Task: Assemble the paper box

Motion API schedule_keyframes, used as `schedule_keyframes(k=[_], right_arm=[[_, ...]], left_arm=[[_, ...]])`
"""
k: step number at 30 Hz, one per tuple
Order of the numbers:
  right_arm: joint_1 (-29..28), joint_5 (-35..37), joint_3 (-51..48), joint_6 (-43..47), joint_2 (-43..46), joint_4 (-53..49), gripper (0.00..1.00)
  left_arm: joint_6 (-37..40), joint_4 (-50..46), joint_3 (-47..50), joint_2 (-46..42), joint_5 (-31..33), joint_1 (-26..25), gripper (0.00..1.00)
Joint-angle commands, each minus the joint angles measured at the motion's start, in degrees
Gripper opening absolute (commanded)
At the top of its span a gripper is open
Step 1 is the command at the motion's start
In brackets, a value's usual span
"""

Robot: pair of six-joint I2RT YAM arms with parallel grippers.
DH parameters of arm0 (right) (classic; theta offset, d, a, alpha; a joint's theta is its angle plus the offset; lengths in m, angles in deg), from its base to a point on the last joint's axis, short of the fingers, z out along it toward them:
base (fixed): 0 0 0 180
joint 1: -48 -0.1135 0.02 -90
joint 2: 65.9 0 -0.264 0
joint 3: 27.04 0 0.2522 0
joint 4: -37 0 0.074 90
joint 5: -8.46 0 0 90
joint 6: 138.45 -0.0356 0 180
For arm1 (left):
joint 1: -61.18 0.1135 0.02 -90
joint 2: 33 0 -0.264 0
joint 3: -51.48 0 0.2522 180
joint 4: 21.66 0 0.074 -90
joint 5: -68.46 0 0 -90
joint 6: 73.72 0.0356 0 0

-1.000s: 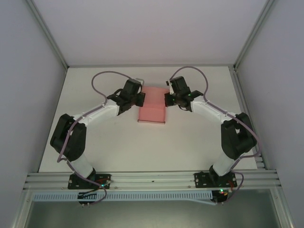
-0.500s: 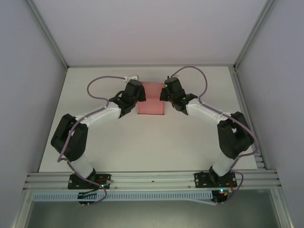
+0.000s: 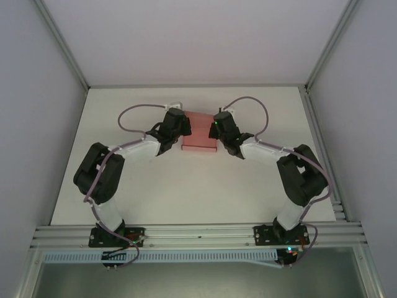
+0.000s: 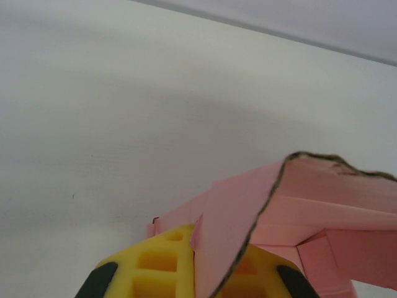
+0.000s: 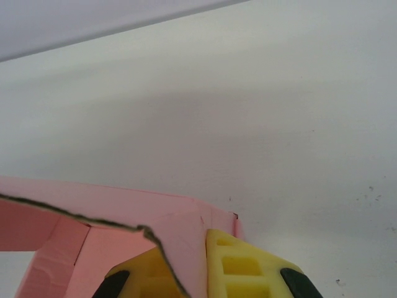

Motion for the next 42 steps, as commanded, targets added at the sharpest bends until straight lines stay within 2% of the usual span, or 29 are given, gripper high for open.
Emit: schedule_keyframes(k=[1,7,11,18,23,25,26,30,33,35,42], right_arm=[[-2.2,0.4,-3.8,-3.8,-0.3,4.1,0.0],[-6.2,6.6,-10.3,-3.7,1.4,9.9,0.02],[-8.3,10.5,-12.7,-2.2,2.8,10.1,0.04],[-9.6,13.3,-15.4,-0.8,7.0,9.4,0.11],[-10.8,13.2,-16.2,1.3,8.3,7.2,0.14],[-11.0,13.3,-16.8,1.4,8.7,6.6,0.16],[-11.1,13.3,-17.2,1.3,9.0,6.5,0.16],[-11.4,13.3,-18.3,1.0,10.4,6.1,0.21],[-11.8,12.9,-19.1,1.3,11.4,6.1,0.31],[-12.0,12.2,-19.3,2.0,12.3,5.6,0.33],[-12.5,7.1,-18.1,3.3,16.8,0.4,0.53]], left_arm=[[-2.7,5.1,4.6,-1.2,-4.6,-0.5,0.0],[-2.8,9.5,12.3,-4.8,-4.2,-1.5,0.0],[0.3,11.8,15.4,-7.0,-4.0,-3.1,0.0],[1.9,9.7,18.2,-11.9,-3.2,-4.1,0.27],[2.8,7.5,21.2,-16.5,-3.1,-4.6,0.83],[3.2,5.4,22.2,-18.7,-2.9,-4.8,0.97],[3.6,4.3,22.5,-19.7,-2.9,-5.0,1.0],[3.7,-0.4,24.3,-24.7,-1.9,-5.4,1.0],[3.3,-3.4,24.8,-28.9,-1.4,-5.5,1.0],[3.3,-4.9,24.3,-31.5,-2.1,-5.6,1.0],[3.7,-15.8,17.2,-35.5,-2.5,-5.4,1.0]])
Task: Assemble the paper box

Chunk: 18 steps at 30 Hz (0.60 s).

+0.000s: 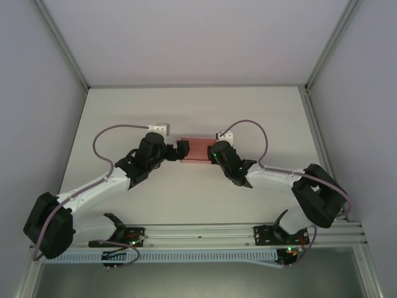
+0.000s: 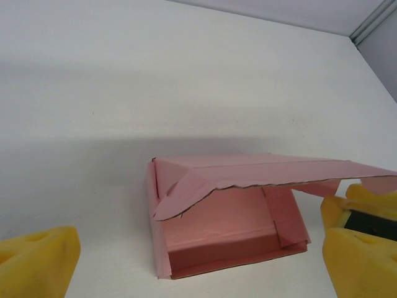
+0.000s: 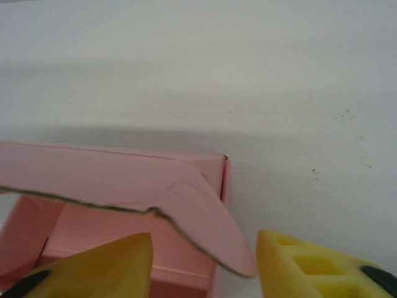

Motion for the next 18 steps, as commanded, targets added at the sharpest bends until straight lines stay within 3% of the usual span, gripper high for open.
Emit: schedule_keyframes(k=[1,5,8,14,16,18], right_arm=[[-0.7,-3.4,0.5,1.0,4.0,-4.6,0.57],[-0.9,-6.5,1.4,1.2,11.0,-11.4,0.79],[-0.8,-6.8,1.5,0.6,16.3,-13.4,0.98],[2.6,-6.4,7.6,0.7,16.8,-17.7,1.0],[5.8,-8.4,11.9,-0.3,13.4,-20.3,1.0],[9.8,-14.7,15.4,-1.9,9.1,-21.8,1.0]], left_arm=[[0.6,-8.7,-5.7,-1.9,0.5,-0.2,1.0],[-1.3,-18.6,-13.7,-0.4,0.8,3.1,1.0],[-1.0,-21.9,-18.4,1.9,-3.3,7.0,1.0],[-0.2,-20.3,-22.9,7.2,-9.1,12.3,1.0],[-0.3,-18.9,-23.2,9.6,-11.8,13.9,1.0],[-0.4,-17.2,-23.1,12.3,-13.6,14.6,1.0]])
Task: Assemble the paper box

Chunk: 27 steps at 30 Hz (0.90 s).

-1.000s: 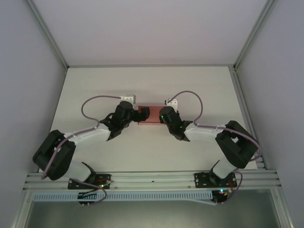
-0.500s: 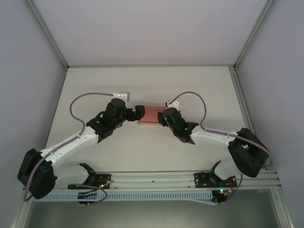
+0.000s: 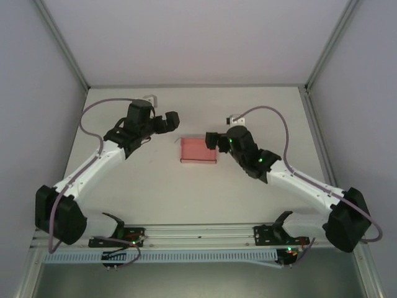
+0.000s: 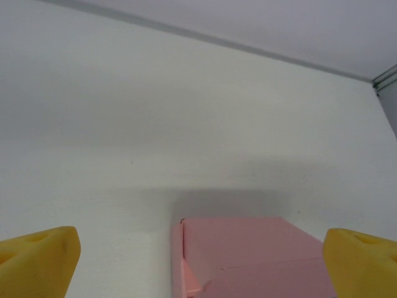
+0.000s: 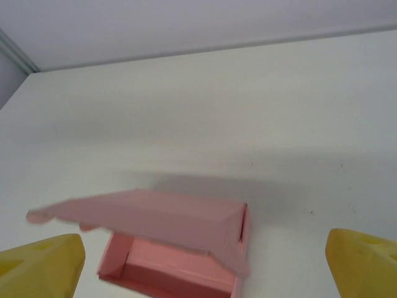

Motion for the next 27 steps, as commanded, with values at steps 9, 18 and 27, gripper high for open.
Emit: schedule_keyframes(k=[9,18,27], right_arm=[[9.4,-14.4,13.1,-2.0,-20.9,-8.3,0.96],[9.4,-18.7,4.0,-5.7,-24.7,-1.8,0.92],[7.9,-18.9,-2.7,-6.8,-26.8,7.9,0.85]], left_arm=[[3.2,3.9,-1.3,14.9,-12.8,1.5,1.0],[4.2,8.9,5.7,21.9,-20.2,1.5,0.97],[3.3,14.1,7.6,25.0,-24.9,1.4,0.82]])
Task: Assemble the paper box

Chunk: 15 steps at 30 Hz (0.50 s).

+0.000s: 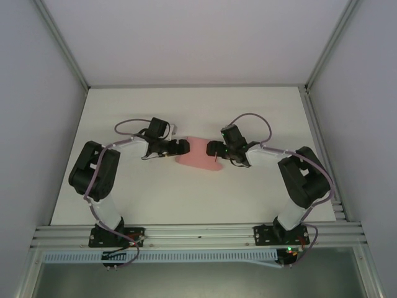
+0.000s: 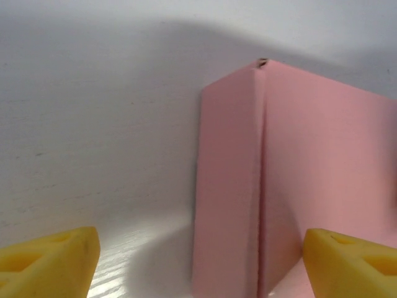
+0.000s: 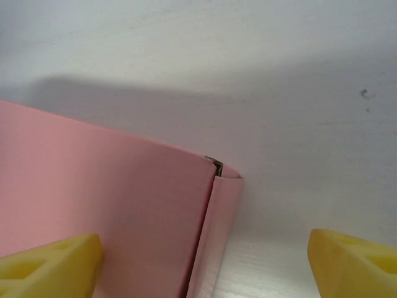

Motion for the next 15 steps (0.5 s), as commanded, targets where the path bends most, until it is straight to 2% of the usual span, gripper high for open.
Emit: schedule_keyframes(k=[1,5,8,12,13,15], right_arm=[[-1.4,1.5,-1.4,0.0,-1.1,2.4,0.85],[-2.5,3.4,-0.4,2.1,-0.5,1.2,0.85],[-2.6,4.7,0.9,3.2,0.4,-0.6,0.86],[-2.5,8.2,1.7,3.4,2.7,-3.2,0.94],[-2.6,9.0,1.4,3.0,3.6,-3.4,1.0],[-2.6,10.4,0.7,2.3,5.6,-3.3,1.0]], left_arm=[[0.9,3.4,0.0,0.9,-3.0,0.1,0.79],[1.9,4.2,-0.5,1.6,-5.1,0.1,0.72],[3.5,4.8,-1.2,1.2,-6.5,-0.2,0.72],[5.2,3.1,-2.7,1.0,-5.7,0.1,0.73],[5.8,2.5,-3.3,1.4,-5.7,0.2,0.73],[6.3,1.3,-4.3,2.1,-4.7,0.2,0.73]])
